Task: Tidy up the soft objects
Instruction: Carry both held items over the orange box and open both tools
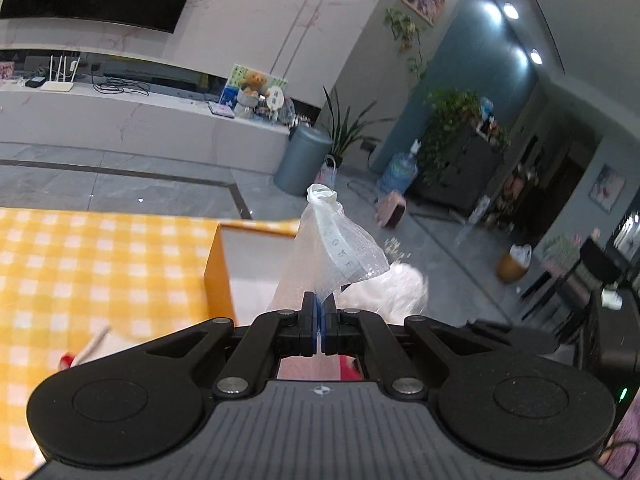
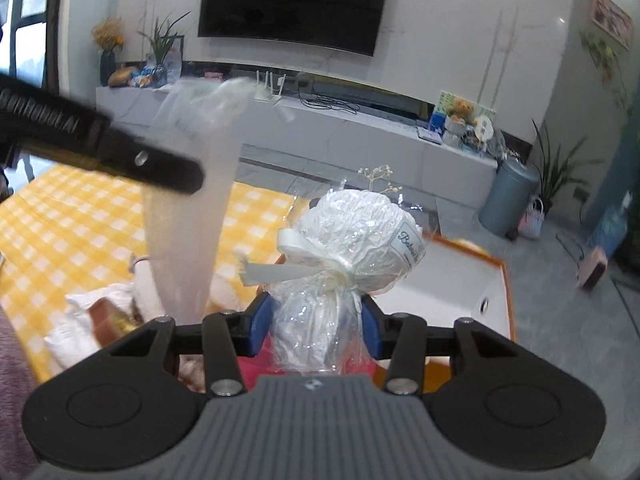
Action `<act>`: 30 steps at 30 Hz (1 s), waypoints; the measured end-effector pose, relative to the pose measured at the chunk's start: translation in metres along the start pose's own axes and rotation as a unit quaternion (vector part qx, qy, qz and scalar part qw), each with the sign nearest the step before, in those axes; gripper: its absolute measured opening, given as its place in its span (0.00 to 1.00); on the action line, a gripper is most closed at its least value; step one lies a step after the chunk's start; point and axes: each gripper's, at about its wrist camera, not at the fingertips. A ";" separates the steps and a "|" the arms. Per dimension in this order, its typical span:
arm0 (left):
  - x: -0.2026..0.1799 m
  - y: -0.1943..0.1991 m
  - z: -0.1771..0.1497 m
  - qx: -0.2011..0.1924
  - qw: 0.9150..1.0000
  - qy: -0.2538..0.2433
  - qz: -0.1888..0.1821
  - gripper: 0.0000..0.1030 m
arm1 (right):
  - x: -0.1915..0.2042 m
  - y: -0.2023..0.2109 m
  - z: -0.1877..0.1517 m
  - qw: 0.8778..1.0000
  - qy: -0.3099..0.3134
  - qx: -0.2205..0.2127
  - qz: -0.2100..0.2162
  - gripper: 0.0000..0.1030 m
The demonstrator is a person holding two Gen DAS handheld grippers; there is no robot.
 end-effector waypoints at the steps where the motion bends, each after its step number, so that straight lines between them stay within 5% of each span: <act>1: 0.002 -0.007 0.003 -0.004 1.000 0.007 -0.003 0.02 | -0.002 -0.009 0.005 1.000 0.004 0.000 0.002 0.45; 5: 0.016 -0.034 0.015 -0.013 1.000 0.027 -0.009 0.02 | -0.013 -0.042 0.017 1.000 0.024 0.007 -0.006 0.45; 19: 0.050 -0.132 -0.010 0.081 0.995 0.045 0.026 0.01 | -0.043 -0.159 -0.001 0.990 0.030 0.134 -0.011 0.46; 30: 0.053 -0.161 -0.032 0.144 0.987 0.024 0.070 0.03 | -0.045 -0.181 -0.018 0.984 0.006 0.179 0.001 0.46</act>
Point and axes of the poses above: each gripper's, at about its wrist camera, not at the fingertips, and y roughly against the way its jaws point, x to its left, z to its top, and after that the axes turned 9 degrees about -x, right-handed
